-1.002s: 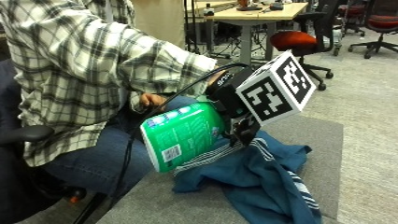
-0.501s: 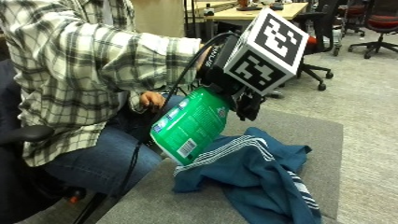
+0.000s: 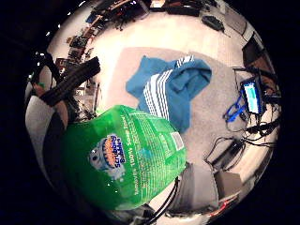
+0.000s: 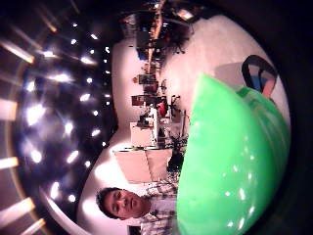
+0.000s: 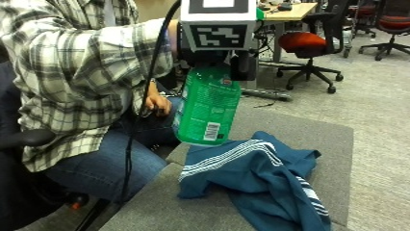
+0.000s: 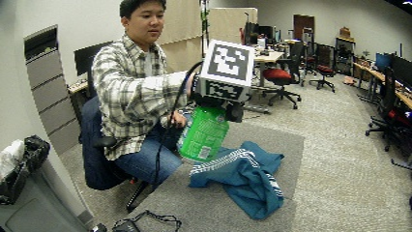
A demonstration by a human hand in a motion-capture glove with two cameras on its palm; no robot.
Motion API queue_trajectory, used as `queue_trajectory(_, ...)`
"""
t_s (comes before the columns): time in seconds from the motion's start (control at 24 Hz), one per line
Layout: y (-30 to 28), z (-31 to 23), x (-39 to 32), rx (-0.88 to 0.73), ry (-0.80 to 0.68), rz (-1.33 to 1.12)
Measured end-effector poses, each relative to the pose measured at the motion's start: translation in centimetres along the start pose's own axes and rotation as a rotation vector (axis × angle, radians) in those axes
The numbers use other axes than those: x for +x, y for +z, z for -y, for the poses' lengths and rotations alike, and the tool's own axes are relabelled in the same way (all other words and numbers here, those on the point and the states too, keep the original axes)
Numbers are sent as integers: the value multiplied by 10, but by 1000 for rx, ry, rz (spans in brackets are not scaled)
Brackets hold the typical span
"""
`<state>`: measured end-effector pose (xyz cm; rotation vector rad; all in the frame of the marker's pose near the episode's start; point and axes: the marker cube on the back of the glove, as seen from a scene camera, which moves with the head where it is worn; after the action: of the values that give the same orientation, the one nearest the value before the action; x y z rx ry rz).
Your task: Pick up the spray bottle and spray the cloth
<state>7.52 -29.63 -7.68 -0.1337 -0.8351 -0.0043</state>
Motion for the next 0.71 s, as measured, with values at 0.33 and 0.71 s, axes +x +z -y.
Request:
queue_trajectory(0.33, -18, -13, -9, 163, -154, 113)
queue_trajectory(0.71, -26, -26, -4, 248, -235, 228)
